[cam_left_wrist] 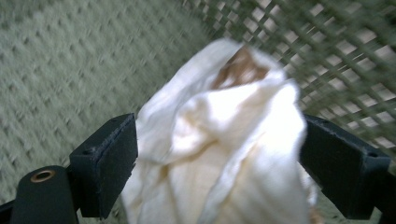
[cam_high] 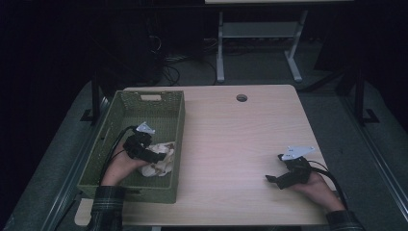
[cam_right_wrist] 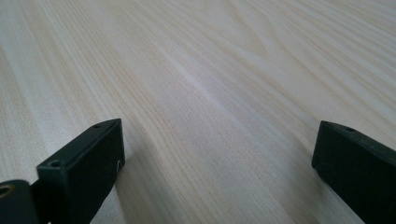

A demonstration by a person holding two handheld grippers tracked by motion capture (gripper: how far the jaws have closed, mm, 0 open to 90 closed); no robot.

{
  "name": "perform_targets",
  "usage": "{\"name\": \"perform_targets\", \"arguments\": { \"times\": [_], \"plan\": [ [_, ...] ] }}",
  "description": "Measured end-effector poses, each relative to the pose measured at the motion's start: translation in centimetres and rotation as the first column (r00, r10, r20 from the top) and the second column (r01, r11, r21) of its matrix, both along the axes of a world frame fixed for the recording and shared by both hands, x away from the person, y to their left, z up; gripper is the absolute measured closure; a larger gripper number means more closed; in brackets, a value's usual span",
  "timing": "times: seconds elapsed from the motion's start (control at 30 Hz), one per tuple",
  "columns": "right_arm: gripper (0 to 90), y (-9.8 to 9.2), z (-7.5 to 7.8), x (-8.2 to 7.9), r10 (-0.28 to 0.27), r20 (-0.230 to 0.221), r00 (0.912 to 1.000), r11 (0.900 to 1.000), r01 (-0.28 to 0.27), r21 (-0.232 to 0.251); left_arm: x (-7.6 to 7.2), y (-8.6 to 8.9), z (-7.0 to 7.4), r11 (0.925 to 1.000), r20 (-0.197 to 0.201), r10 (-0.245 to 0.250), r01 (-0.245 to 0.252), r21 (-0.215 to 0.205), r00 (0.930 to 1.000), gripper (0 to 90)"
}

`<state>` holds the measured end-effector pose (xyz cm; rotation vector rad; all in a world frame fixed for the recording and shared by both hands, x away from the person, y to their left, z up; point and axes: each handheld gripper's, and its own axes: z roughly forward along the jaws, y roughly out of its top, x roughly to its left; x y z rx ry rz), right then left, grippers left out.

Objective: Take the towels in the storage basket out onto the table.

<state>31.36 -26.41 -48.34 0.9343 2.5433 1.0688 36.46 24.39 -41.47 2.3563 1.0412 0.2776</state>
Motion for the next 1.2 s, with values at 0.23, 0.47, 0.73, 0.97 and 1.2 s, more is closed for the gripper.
{"name": "perform_targets", "arguments": {
  "times": [0.23,0.47,0.73,0.97,1.2],
  "plan": [
    [1.9,0.0,0.0,0.0,-0.001,-0.001,1.0000,1.000,0.001,0.000,0.1,-0.5,-1.0,0.9987,-0.039,-0.017,0.019,0.047,0.9991,12.9],
    [1.9,0.0,0.0,0.0,-0.001,-0.001,1.0000,1.000,0.001,0.000,0.2,-1.1,-2.3,0.9927,-0.074,-0.008,0.017,0.120,0.9972,12.8],
    [1.9,0.0,0.0,0.0,0.000,0.000,1.0000,1.000,0.000,0.000,0.4,-0.9,-2.6,0.9931,-0.123,0.008,0.006,0.117,0.9924,14.4],
    [1.9,0.0,0.0,0.0,0.000,0.001,1.0000,1.000,0.000,0.000,0.1,-1.0,-1.6,0.9906,-0.128,0.009,0.008,0.136,0.9917,55.6],
    [1.9,0.0,0.0,0.0,0.000,0.000,1.0000,1.000,0.000,0.000,0.0,-0.5,-0.7,0.9951,-0.142,0.001,0.013,0.098,0.9898,71.9]
  ]
}}
